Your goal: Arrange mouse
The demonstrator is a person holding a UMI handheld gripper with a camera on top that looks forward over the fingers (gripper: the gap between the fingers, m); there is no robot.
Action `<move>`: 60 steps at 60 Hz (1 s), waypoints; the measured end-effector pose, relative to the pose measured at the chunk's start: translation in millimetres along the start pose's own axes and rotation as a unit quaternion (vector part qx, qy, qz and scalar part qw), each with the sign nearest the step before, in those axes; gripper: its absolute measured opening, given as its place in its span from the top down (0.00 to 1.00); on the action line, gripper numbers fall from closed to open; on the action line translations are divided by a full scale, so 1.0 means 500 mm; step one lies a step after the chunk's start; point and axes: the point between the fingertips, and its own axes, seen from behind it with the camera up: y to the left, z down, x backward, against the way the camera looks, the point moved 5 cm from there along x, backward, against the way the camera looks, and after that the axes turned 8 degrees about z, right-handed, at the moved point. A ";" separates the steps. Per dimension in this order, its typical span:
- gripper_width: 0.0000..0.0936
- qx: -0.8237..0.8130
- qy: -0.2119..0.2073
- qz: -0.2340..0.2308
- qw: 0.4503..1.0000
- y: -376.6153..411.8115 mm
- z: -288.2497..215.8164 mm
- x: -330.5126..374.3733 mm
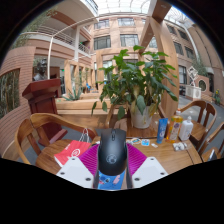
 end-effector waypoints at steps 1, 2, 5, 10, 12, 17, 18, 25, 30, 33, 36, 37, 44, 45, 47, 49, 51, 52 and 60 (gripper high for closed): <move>0.60 0.001 0.016 -0.006 1.000 0.017 0.022 -0.010; 0.60 0.001 0.031 -0.012 0.999 0.036 0.047 -0.020; 0.60 0.002 0.073 -0.027 0.997 0.093 0.158 -0.041; 0.60 0.021 0.124 -0.023 0.992 0.129 0.249 -0.069; 0.60 0.027 0.133 -0.023 0.990 0.140 0.281 -0.082; 0.60 0.040 0.141 -0.013 0.989 0.170 0.336 -0.085; 0.60 0.041 0.143 -0.011 0.989 0.173 0.342 -0.086; 0.48 0.037 0.152 -0.003 0.988 0.180 0.365 -0.096; 0.37 0.029 0.161 -0.008 0.986 0.182 0.363 -0.086; 0.21 0.029 0.153 -0.001 0.988 0.175 0.351 -0.073; 0.07 0.033 0.147 0.008 0.989 0.167 0.333 -0.056; 0.08 0.034 0.144 0.012 0.989 0.165 0.327 -0.044; 0.08 0.035 0.124 0.027 0.991 0.148 0.282 0.038; 0.08 0.035 0.121 0.030 0.992 0.146 0.277 0.051; 0.09 0.035 0.116 0.033 0.992 0.144 0.267 0.076; 0.09 0.035 0.113 0.035 0.992 0.142 0.258 0.104; 0.09 0.036 0.113 0.037 0.992 0.141 0.250 0.133; 0.08 0.036 0.111 0.037 0.992 0.141 0.245 0.148; 0.09 0.028 0.098 0.038 0.994 0.139 0.203 0.269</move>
